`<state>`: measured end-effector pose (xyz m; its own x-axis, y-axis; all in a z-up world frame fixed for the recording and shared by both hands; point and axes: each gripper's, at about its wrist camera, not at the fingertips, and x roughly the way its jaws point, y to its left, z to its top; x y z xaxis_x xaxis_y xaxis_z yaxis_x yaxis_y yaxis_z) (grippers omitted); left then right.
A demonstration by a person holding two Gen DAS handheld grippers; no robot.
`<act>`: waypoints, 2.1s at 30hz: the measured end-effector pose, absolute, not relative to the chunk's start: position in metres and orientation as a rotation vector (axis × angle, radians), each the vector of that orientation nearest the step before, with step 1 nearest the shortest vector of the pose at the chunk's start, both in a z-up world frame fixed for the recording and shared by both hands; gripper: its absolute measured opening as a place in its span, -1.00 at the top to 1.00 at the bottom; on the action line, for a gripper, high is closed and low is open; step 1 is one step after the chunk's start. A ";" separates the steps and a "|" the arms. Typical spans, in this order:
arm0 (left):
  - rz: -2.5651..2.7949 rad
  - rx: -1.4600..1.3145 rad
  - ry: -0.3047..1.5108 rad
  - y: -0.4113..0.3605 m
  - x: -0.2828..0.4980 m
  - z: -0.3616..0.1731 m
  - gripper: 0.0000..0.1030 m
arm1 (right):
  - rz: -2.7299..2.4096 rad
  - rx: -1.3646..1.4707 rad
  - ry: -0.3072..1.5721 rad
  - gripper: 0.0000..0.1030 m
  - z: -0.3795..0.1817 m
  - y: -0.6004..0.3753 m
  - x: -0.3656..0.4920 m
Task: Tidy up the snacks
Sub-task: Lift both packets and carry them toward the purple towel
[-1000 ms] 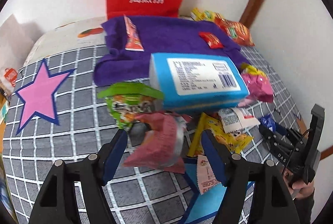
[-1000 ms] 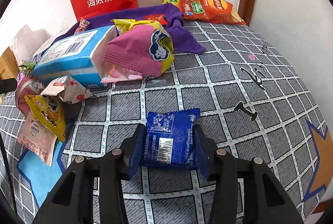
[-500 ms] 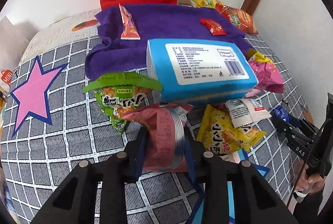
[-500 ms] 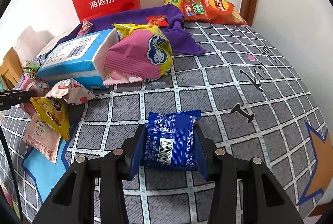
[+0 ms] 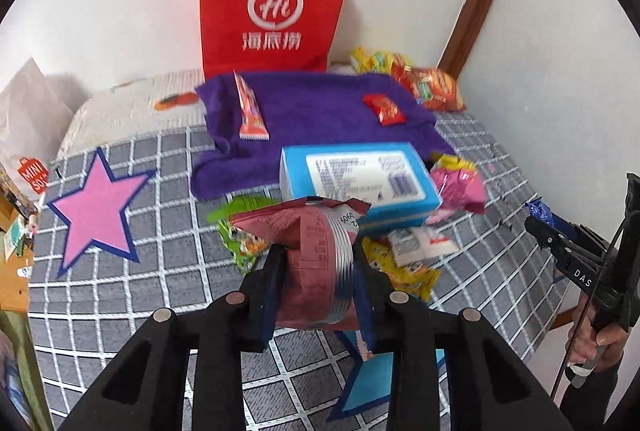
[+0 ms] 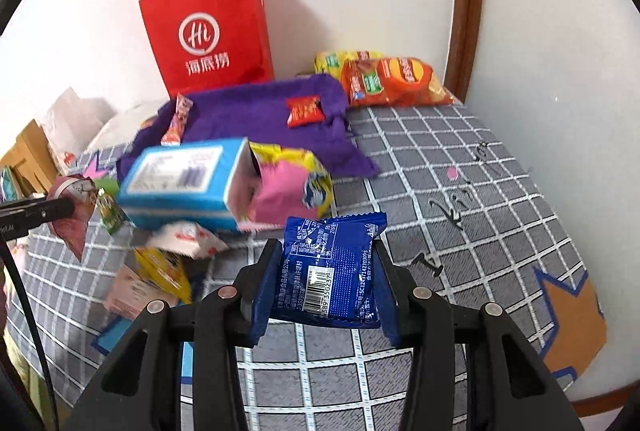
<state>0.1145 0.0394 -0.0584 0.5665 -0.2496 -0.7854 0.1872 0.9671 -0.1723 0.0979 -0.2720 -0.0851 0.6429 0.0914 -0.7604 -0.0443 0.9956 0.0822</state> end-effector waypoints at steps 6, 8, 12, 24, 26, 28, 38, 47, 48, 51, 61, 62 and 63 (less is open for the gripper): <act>-0.237 -0.070 0.877 0.044 0.114 -0.028 0.41 | 0.090 0.060 0.809 0.15 -0.054 -0.264 0.101; -0.217 -0.075 0.866 0.048 0.116 -0.019 0.41 | 0.096 0.055 0.801 0.15 -0.045 -0.261 0.105; -0.188 -0.092 0.838 0.058 0.121 -0.005 0.40 | 0.113 0.064 0.795 0.15 -0.033 -0.260 0.117; -0.125 -0.106 0.803 0.073 0.149 0.013 0.40 | 0.139 0.065 0.750 0.15 -0.002 -0.251 0.163; -0.122 -0.104 0.804 0.074 0.155 0.013 0.40 | 0.147 0.063 0.750 0.15 -0.001 -0.248 0.170; -0.124 -0.103 0.806 0.074 0.161 0.012 0.40 | 0.151 0.054 0.751 0.15 0.000 -0.245 0.178; -0.134 -0.116 0.822 0.076 0.201 0.004 0.40 | 0.166 0.043 0.764 0.15 -0.005 -0.235 0.215; -0.165 -0.140 0.855 0.072 0.243 -0.015 0.40 | 0.152 0.048 0.788 0.15 -0.018 -0.237 0.250; -0.173 -0.144 0.857 0.071 0.249 -0.018 0.40 | 0.150 0.048 0.792 0.15 -0.020 -0.238 0.254; -0.195 -0.154 0.866 0.068 0.265 -0.023 0.41 | 0.143 0.054 0.808 0.15 -0.026 -0.239 0.265; -0.261 -0.135 0.889 0.054 0.295 -0.050 0.40 | 0.123 0.029 0.871 0.15 -0.051 -0.233 0.293; -0.259 -0.129 0.896 0.054 0.296 -0.054 0.40 | 0.122 0.021 0.878 0.15 -0.054 -0.232 0.295; -0.256 -0.120 0.905 0.054 0.298 -0.057 0.40 | 0.118 0.014 0.884 0.15 -0.057 -0.232 0.297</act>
